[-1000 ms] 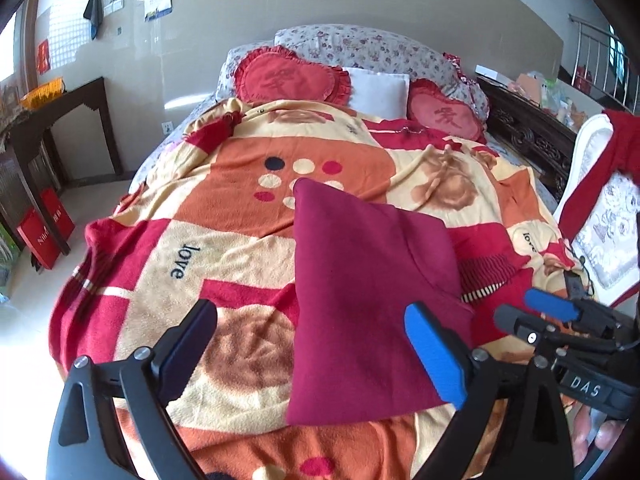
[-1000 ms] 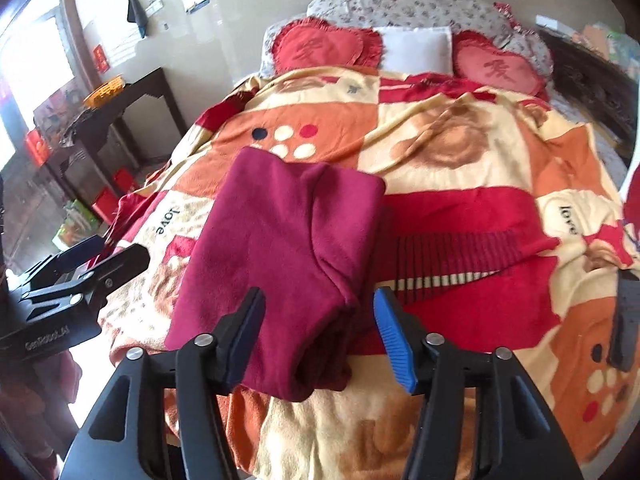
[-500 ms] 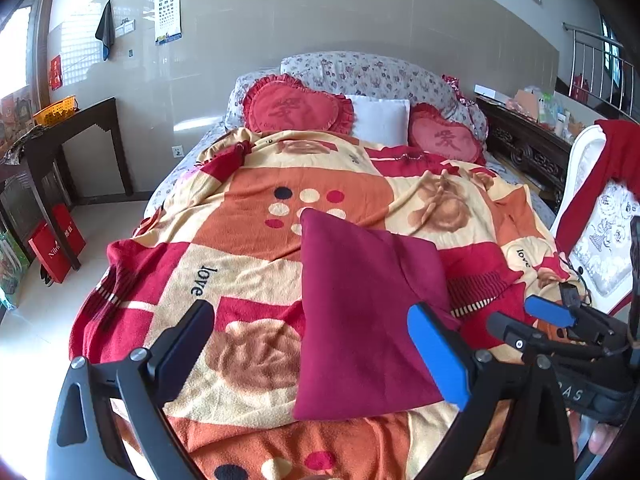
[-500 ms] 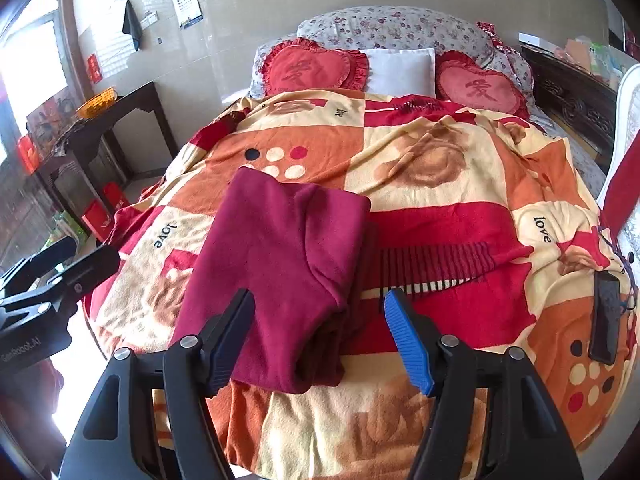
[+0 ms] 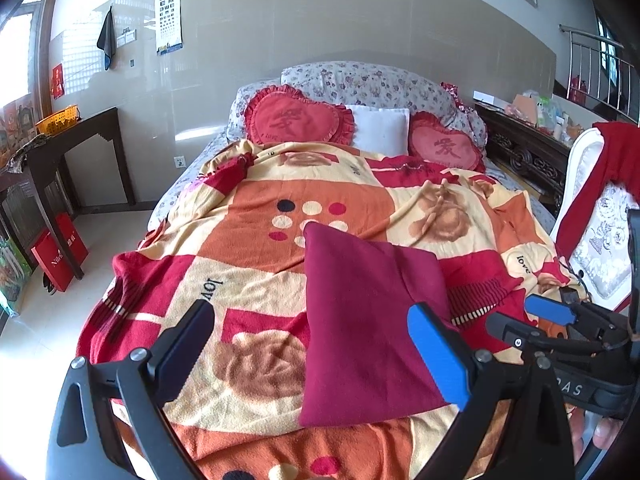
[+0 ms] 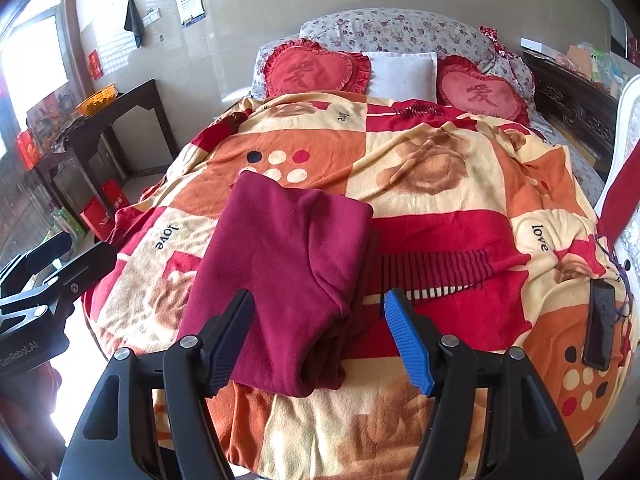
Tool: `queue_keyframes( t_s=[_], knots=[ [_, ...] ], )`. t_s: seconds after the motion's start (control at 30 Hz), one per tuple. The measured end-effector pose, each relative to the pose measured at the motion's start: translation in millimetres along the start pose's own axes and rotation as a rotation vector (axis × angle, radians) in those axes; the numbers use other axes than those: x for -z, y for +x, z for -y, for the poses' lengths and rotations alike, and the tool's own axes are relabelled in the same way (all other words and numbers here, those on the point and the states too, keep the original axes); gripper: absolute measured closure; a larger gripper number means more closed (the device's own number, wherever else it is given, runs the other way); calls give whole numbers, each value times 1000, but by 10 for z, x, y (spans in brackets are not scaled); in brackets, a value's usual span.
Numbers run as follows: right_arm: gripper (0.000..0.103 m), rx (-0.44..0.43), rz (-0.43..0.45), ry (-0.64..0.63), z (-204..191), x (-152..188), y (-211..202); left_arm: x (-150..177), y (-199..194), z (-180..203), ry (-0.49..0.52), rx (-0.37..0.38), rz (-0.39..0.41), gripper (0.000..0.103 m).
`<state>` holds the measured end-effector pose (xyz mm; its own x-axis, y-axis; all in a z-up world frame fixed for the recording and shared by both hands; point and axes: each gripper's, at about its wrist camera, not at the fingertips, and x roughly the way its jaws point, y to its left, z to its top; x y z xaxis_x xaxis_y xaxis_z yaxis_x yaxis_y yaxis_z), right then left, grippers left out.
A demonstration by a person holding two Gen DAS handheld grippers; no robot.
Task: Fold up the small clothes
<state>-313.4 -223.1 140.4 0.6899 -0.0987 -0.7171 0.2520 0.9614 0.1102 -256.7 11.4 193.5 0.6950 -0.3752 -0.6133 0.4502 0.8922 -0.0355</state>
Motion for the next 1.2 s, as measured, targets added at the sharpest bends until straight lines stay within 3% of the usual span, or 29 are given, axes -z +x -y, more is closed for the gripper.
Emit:
queue_keyframes(
  t_s=[0.43,1.2],
  knots=[
    [54,9,-28,-45,-54,-92,25,-87,84,-118,-41,18,3,4],
    [54,-20,-52,-38,12,-248,585,-174,756,-158,-59,-16,-97,4]
  ],
)
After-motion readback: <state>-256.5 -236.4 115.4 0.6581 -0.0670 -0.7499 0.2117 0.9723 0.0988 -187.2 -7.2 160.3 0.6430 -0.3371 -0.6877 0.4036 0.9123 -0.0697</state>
